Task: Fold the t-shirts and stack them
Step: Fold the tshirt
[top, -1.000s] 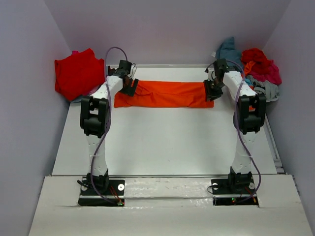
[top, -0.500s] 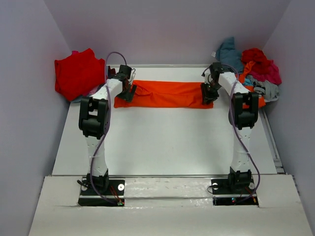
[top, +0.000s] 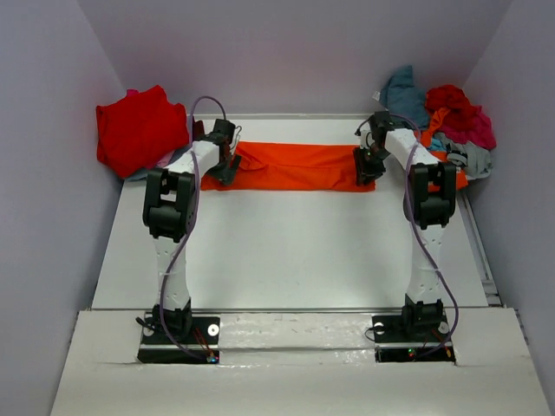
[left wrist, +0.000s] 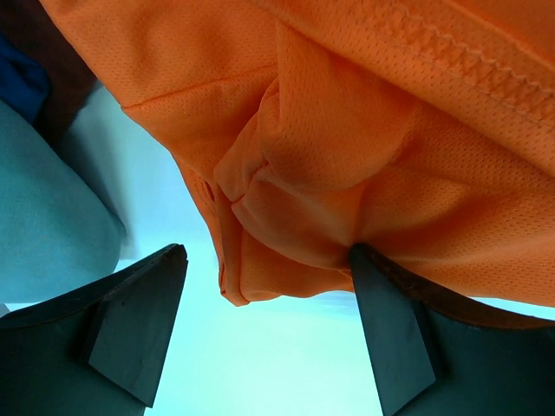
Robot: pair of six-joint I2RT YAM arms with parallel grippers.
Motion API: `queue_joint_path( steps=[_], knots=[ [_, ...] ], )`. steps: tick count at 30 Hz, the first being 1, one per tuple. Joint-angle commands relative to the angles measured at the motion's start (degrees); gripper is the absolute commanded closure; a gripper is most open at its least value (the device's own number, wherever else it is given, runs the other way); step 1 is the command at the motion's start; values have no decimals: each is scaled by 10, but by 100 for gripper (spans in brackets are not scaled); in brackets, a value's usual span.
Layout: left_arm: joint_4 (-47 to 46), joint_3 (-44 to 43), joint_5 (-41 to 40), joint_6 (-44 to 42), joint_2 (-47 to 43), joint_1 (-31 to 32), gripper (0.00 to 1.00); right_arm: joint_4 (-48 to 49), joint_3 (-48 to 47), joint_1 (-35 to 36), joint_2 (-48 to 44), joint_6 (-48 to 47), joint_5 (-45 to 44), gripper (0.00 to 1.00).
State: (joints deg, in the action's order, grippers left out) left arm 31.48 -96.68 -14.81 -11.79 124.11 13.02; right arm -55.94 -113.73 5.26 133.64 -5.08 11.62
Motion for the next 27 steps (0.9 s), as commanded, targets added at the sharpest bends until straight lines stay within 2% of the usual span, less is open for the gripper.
queue_joint_path(
  steps=[1,12,19,27],
  knots=[
    [67,24,-5,-17,21,-3,11,4,41,5,-7,0,9,63],
    [78,113,-32,-71,-59,3,13,29,167,5,-95,-17,-5,64],
    [98,193,-59,-118,-161,18,14,22,243,5,-179,-28,-4,64],
    [140,213,-39,-119,-235,24,14,-7,307,5,-279,-48,-11,64]
  ],
)
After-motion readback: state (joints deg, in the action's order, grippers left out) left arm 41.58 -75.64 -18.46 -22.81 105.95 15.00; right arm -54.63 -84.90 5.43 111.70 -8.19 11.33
